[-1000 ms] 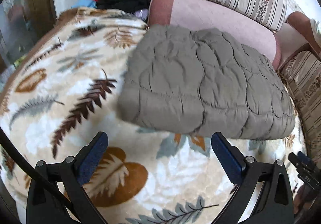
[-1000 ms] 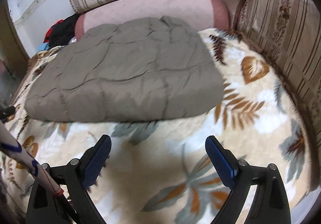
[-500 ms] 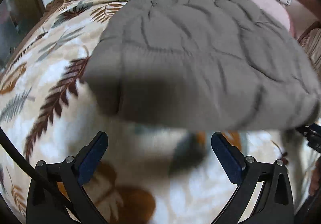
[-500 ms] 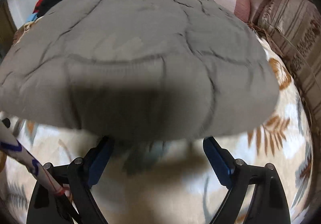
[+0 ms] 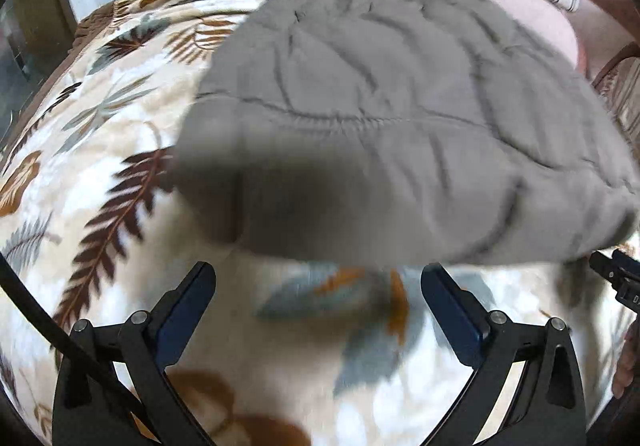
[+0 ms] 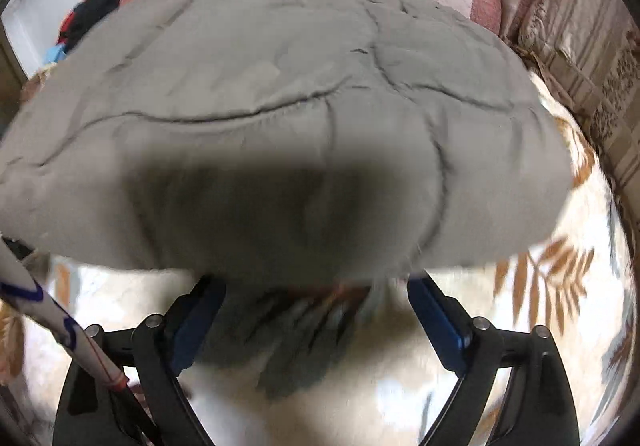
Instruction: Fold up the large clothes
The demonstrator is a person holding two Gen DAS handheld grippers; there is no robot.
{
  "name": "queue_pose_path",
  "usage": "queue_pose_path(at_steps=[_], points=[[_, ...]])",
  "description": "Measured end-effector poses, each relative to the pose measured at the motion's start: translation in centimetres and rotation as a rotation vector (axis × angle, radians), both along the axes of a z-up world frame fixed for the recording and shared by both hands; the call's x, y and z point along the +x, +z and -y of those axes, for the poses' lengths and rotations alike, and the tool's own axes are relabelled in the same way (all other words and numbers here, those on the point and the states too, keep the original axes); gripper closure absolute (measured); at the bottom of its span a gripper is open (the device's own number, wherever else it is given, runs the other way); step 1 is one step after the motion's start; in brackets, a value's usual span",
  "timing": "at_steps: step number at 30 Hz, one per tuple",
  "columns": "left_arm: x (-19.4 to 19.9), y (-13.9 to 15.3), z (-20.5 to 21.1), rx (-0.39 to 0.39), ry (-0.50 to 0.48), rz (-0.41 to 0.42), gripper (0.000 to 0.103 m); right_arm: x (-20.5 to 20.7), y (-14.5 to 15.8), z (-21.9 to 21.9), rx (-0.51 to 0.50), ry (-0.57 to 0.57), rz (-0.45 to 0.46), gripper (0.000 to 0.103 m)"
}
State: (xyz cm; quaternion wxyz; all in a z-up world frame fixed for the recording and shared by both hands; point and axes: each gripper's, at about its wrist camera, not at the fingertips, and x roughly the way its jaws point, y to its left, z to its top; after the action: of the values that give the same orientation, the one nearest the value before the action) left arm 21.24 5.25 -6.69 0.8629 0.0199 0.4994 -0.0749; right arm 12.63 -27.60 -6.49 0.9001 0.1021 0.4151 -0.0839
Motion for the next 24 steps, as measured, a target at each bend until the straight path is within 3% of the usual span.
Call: queue_pose_path(at_steps=[3,8,10,13,19,24], points=[[-3.3,3.1,-0.8,-0.022,0.033,0.077,0.0,-3.8,1.0,-0.3,0.005,-0.006,0.044,0.009],[-8.8,9.9,-0.3,0.071,0.105,0.303,0.0,-9.9,3.1,-1.3,0.049,-0.038,0.113,0.009],[-11.5,12.9,-0.2,0.061,0.112,0.411,0.0,-12.0,4.3,-2.1,0.074,-0.046,0.148,0.009],[-14.9,15.9,-0.6,0.042,0.133,0.496,0.0,-14.7,5.7,-2.6,0.089,-0.05,0.188,0.009],[-21.0,18.8,-0.6,0.003,0.095,0.576,0.0,-19.8,8.0,-5.2,0.038,-0.058,0.252,0.009],[-23.8,18.1,0.8,-0.022,0.003,0.54,0.0,-21.3,8.1,-6.4,0.013,-0.035,0.265,0.008]])
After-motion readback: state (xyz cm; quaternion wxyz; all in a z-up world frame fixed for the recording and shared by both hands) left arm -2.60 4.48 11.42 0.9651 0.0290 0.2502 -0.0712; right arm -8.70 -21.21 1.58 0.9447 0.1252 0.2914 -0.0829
